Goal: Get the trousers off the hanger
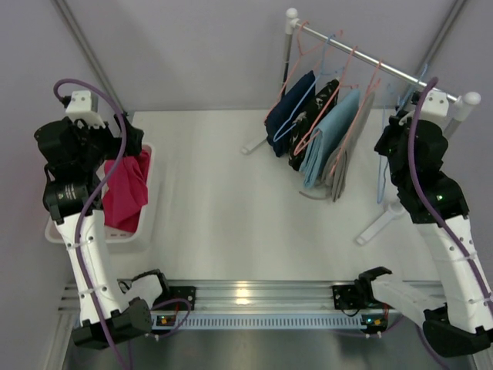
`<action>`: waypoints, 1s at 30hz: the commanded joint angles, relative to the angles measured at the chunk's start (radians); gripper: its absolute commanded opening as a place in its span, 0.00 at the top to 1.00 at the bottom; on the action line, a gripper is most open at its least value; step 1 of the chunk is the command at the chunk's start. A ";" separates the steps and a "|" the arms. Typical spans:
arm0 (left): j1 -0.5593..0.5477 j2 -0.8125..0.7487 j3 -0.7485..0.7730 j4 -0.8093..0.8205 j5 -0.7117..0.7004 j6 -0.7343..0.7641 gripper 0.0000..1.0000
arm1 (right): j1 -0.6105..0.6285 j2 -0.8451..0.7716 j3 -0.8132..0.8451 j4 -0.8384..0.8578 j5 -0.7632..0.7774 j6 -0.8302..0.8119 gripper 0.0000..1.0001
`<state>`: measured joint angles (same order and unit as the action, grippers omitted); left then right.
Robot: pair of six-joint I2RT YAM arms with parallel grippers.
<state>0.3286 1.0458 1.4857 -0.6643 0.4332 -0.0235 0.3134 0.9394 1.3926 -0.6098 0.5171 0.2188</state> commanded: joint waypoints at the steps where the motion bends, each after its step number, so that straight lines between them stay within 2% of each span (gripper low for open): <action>1: 0.001 -0.043 -0.022 0.057 0.015 0.014 0.01 | -0.042 0.018 0.023 0.056 -0.017 0.013 1.00; 8: 0.003 -0.072 -0.079 0.052 0.025 0.014 0.01 | -0.120 0.067 -0.032 0.080 -0.032 0.011 1.00; 23: 0.001 -0.052 -0.056 0.028 0.033 0.071 0.01 | -0.123 0.052 -0.219 0.211 0.112 -0.062 1.00; 30: 0.003 -0.052 -0.032 0.011 0.036 0.102 0.01 | -0.125 0.019 -0.296 0.258 0.126 -0.062 1.00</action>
<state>0.3286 0.9932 1.4086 -0.6670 0.4488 0.0502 0.2008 0.9840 1.1236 -0.3969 0.6140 0.1642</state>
